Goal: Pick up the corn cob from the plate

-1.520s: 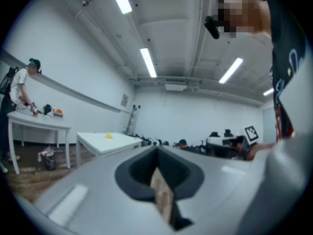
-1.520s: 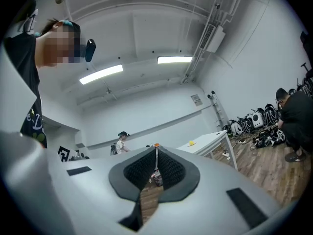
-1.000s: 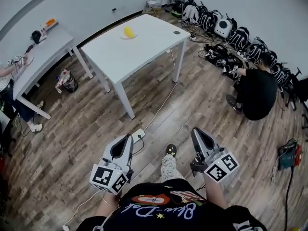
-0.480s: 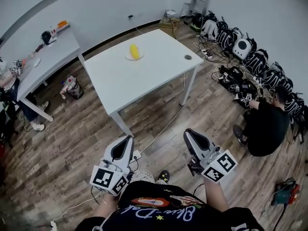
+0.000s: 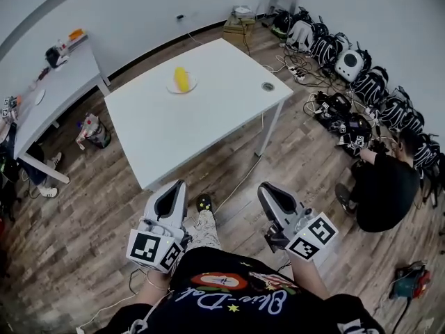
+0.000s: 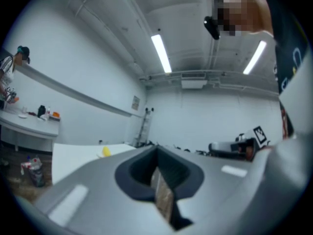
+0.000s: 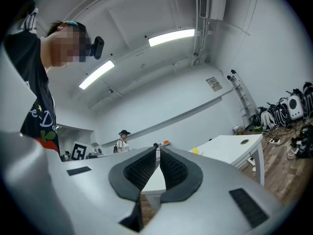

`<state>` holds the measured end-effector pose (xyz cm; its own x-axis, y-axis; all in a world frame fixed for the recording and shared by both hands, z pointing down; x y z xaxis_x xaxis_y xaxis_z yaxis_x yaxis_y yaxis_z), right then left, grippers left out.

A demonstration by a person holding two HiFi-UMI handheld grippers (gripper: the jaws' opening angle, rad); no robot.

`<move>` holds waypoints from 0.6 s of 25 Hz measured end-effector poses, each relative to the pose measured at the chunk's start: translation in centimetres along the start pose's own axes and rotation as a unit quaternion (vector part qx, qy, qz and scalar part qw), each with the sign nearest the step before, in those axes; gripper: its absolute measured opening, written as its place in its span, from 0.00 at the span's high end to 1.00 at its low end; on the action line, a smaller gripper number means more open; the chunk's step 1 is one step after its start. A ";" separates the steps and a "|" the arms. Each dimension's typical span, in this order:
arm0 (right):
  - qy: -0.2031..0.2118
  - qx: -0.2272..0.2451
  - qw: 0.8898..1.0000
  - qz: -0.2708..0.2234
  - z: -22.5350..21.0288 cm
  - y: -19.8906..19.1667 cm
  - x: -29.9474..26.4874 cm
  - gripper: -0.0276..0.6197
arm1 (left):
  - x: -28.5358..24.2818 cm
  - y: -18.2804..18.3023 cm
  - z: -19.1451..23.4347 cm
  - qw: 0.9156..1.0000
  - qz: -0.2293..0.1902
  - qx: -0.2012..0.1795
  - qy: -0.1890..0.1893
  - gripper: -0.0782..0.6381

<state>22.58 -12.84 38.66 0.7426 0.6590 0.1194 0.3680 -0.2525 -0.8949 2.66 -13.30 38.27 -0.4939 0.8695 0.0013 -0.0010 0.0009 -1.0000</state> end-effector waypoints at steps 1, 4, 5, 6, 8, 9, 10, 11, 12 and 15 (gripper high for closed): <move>0.002 0.004 1.000 0.003 -1.1 0.4 -1.4 0.93 | -1.5 0.0 1.0 1.000 -0.003 -0.001 0.000 0.91; 0.002 0.013 1.000 0.005 -4.2 2.0 -6.2 0.93 | -6.3 0.2 4.3 1.000 -0.005 0.001 -0.006 0.91; 0.003 0.015 1.000 0.004 -5.1 2.7 -8.1 0.93 | -7.8 0.5 5.5 1.000 -0.007 0.001 -0.009 0.91; 0.006 0.017 1.000 0.003 -6.0 3.3 -10.1 0.93 | -9.3 0.7 6.8 1.000 -0.009 0.001 -0.012 0.91; 0.015 0.025 1.000 0.003 -7.7 4.2 -14.6 0.93 | -12.1 1.2 9.5 1.000 -0.017 -0.004 -0.020 0.91; 0.018 0.029 0.999 0.005 -8.6 4.5 -17.0 0.93 | -13.5 1.2 10.9 1.000 -0.017 -0.008 -0.024 0.91; 0.018 0.030 0.999 0.009 -9.6 4.7 -19.3 0.93 | -14.8 1.0 12.3 1.000 -0.014 -0.011 -0.025 0.91; 0.017 0.031 0.999 0.014 -10.7 4.7 -21.6 0.93 | -16.0 0.8 13.8 1.000 -0.009 -0.011 -0.025 0.91; 0.015 0.033 0.999 0.020 -11.8 4.6 -23.9 0.93 | -17.1 0.6 15.3 1.000 -0.006 -0.009 -0.025 0.91; 0.008 0.048 0.998 0.046 -14.8 3.9 -30.7 0.93 | -19.6 0.2 19.6 1.000 -0.002 -0.003 -0.020 0.91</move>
<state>9.54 -44.52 37.87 0.7799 0.6246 0.0406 0.2429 -0.2422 -0.9393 -4.69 -40.06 38.09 -0.5291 0.8485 0.0050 0.0020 0.0072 -1.0000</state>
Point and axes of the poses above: the fingertips, and each gripper's own axes: x backward along the fingers, z to its left, y out of its top, the point moved 2 cm from there along x, backward along the fingers, and after that the axes turned 6 degrees about -x, right-handed, at the moved point
